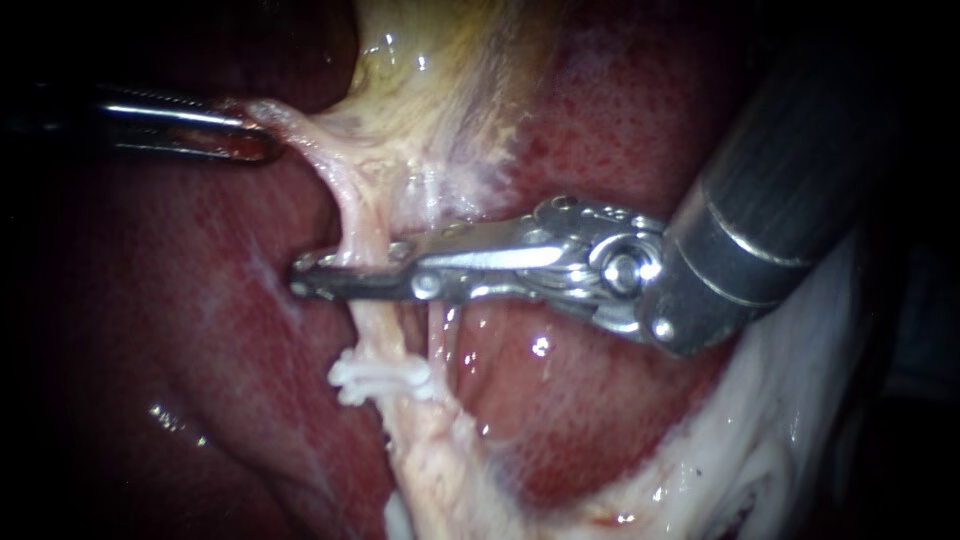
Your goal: Going back third clip left tube
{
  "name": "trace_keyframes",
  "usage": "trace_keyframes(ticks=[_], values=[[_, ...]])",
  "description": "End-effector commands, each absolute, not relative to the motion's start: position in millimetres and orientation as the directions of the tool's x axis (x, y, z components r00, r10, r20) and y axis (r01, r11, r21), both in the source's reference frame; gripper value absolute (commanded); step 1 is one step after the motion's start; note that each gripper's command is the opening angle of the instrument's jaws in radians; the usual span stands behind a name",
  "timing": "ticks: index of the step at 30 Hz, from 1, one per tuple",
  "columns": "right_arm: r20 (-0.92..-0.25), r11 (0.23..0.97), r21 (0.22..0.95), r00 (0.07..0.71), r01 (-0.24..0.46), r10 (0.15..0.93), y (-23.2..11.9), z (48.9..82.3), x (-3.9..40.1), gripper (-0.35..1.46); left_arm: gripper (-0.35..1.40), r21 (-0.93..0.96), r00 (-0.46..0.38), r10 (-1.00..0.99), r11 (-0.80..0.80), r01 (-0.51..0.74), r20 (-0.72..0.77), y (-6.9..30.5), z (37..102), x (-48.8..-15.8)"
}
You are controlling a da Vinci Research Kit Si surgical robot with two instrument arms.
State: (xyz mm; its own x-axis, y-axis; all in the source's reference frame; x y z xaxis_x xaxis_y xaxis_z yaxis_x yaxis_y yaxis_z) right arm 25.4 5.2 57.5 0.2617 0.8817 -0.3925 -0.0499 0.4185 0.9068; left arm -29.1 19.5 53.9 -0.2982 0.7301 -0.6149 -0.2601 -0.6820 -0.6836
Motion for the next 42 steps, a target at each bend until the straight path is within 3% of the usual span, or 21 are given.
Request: trace_keyframes(ticks=[1,3,7,14,18,25,31,37,42], values=[[-0.395,0.420,0.906,0.263,-0.046,0.880,5.1,57.6,25.6,-0.06,-0.35,-0.683,-0.298,0.730,-0.682,-0.260,-0.615,19.5,53.9,-29.1],[-0.419,0.443,0.896,0.274,-0.030,0.866,5.0,58.0,25.9,0.30,-0.35,-0.684,-0.298,0.730,-0.682,-0.260,-0.615,19.5,53.9,-29.1],[-0.466,0.494,0.868,0.262,-0.049,0.845,4.5,59.5,26.6,0.48,-0.35,-0.684,-0.298,0.730,-0.682,-0.259,-0.615,19.5,53.9,-29.0],[-0.526,0.558,0.827,0.254,-0.070,0.812,4.7,63.3,25.5,0.50,-0.35,-0.684,-0.298,0.730,-0.682,-0.259,-0.615,19.5,53.9,-29.0],[-0.581,0.613,0.788,0.261,-0.058,0.771,5.3,63.7,23.9,0.50,-0.35,-0.684,-0.298,0.730,-0.682,-0.259,-0.615,19.5,53.9,-29.0],[-0.764,0.789,0.614,0.272,0.024,0.586,4.5,59.9,19.2,0.50,-0.35,-0.683,-0.298,0.729,-0.683,-0.261,-0.616,19.5,53.9,-28.7],[-0.861,0.886,0.460,0.273,0.060,0.429,3.8,56.1,14.2,0.50,-0.35,-0.683,-0.298,0.729,-0.683,-0.260,-0.616,19.5,53.9,-28.7],[-0.881,0.919,0.384,0.333,0.087,0.336,3.3,55.4,9.7,0.50,-0.35,-0.683,-0.298,0.729,-0.683,-0.260,-0.616,19.4,53.9,-28.7],[-0.874,0.927,0.363,0.378,0.091,0.305,3.2,55.5,7.9,0.50,-0.35,-0.683,-0.298,0.729,-0.683,-0.260,-0.616,19.4,53.9,-28.7]])
